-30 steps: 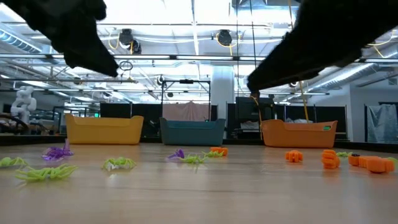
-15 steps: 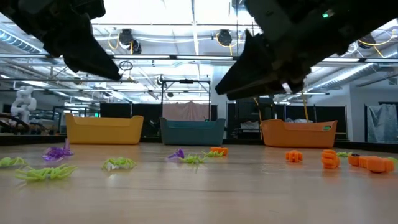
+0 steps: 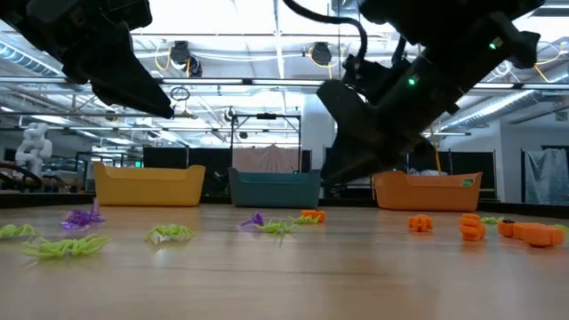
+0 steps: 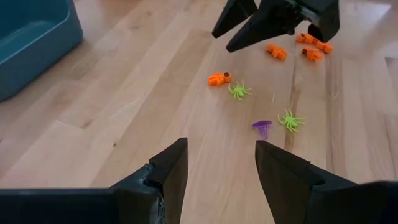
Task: Sort Halloween decoration
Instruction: Put the orange skeleton toy into the yellow bin
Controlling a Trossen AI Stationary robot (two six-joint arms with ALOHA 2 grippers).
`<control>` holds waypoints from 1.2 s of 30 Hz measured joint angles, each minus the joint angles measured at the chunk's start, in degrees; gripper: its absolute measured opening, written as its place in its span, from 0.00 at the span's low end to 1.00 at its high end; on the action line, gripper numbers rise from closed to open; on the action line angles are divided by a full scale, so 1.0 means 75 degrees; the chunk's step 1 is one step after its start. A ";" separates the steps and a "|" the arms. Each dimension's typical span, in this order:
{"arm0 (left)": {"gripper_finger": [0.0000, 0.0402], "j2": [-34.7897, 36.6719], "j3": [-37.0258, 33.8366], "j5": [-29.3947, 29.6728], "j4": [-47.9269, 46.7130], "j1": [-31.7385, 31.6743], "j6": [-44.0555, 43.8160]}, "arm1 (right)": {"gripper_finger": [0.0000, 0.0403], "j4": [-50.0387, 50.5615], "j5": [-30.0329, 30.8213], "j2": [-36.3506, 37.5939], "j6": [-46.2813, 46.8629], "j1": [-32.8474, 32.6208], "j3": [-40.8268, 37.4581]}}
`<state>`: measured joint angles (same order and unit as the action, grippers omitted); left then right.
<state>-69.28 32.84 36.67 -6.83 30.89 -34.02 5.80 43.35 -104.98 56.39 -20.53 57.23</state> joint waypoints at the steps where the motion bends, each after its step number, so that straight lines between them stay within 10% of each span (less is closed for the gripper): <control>1: 0.46 0.0000 0.0000 0.0000 0.0000 0.0000 0.0000 | 0.41 0.0063 -0.0005 -0.0001 0.0025 -0.0008 0.0000; 36: 0.46 0.0000 0.0006 0.0058 0.0053 -0.0009 -0.0006 | 0.41 -0.1430 0.0482 -0.1479 -0.1183 -0.0132 0.0003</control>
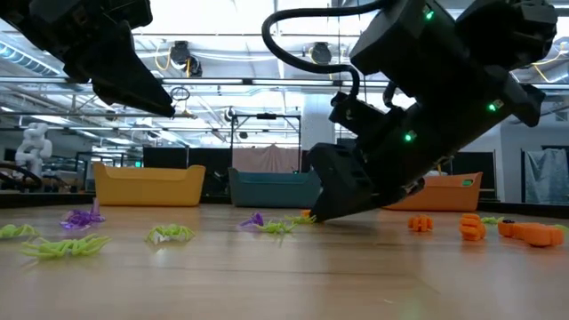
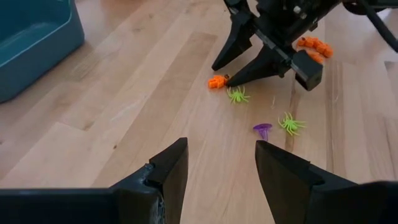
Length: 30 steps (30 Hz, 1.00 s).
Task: Sort Halloween decoration
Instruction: Put the orange skeleton toy into the yellow bin
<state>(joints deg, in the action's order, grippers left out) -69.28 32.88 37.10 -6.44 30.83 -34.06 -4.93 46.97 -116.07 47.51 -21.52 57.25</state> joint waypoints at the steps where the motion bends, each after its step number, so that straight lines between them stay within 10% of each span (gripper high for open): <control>1: 0.46 0.0000 0.0000 0.0000 -0.0006 0.0000 -0.0003 | 0.40 0.0005 -0.0008 0.0000 -0.0003 0.0001 0.0000; 16: 0.46 0.0000 0.0000 0.0000 0.0000 0.0000 -0.0006 | 0.03 -0.0128 -0.0150 -0.0003 -0.0404 0.0003 0.0003; 30: 0.46 0.0000 0.0000 -0.0103 0.0263 0.0003 -0.0012 | 0.02 -0.0113 -0.0208 0.0015 -0.0652 -0.0126 0.0003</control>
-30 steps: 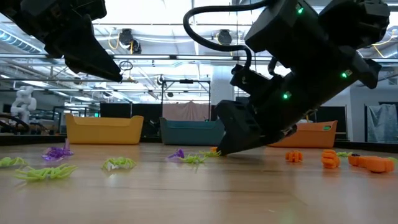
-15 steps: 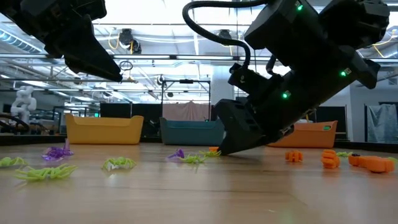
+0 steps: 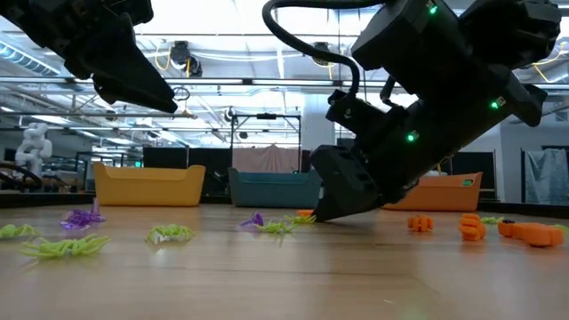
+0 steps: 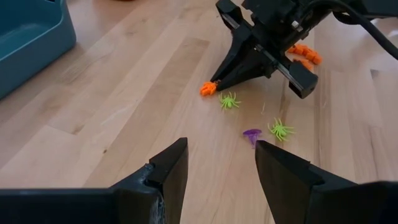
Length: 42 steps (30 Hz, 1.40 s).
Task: Sort Halloween decoration
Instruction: Put the orange skeleton toy into the yellow bin
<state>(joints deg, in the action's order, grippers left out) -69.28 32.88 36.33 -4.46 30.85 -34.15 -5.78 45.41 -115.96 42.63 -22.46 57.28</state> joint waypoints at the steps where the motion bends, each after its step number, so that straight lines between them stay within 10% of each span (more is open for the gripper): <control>1: 0.46 0.0000 0.0000 -0.0003 0.0006 0.0000 0.0000 | 0.02 0.0000 0.0014 0.0000 -0.0004 -0.0012 0.0000; 15: 0.46 0.0000 0.0000 -0.0010 0.0019 0.0000 -0.0003 | 0.01 -0.0399 0.0526 0.0012 -0.0522 -0.0343 -0.0009; 42: 0.46 0.0000 0.0000 -0.0013 0.0174 0.0000 0.0000 | 0.01 -0.3643 0.1603 0.0029 -0.7295 -0.1352 -0.0009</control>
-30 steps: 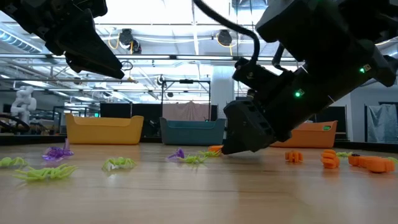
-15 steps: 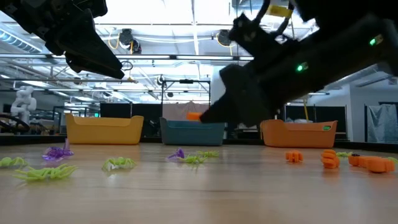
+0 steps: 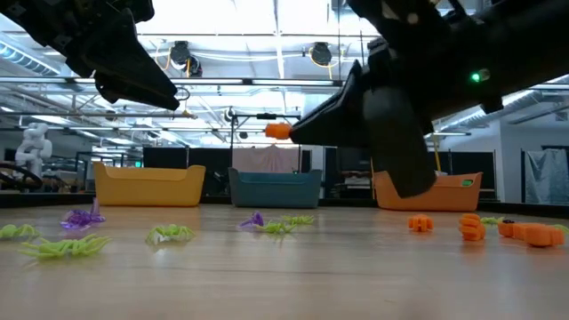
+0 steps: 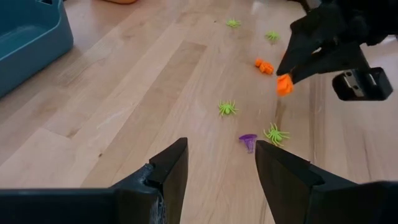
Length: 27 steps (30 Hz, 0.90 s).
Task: Sort Halloween decoration
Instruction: Put the orange skeleton toy into the yellow bin
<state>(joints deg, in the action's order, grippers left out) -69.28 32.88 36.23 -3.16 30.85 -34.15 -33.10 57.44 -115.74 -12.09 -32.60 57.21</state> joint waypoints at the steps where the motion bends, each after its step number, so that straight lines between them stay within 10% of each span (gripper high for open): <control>1: 0.46 0.0000 0.0000 0.0000 0.0000 0.0000 0.0000 | 0.01 -0.0013 0.0016 0.0000 -0.0360 -0.0025 0.0000; 27: 0.46 0.0000 0.0000 0.0003 0.0017 -0.0002 0.0006 | 0.01 -0.0804 0.0392 0.0003 -0.4174 -0.0346 0.0003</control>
<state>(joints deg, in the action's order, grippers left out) -69.28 32.88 36.25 -3.03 30.84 -34.10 -39.13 60.38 -115.72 -43.40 -35.20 57.23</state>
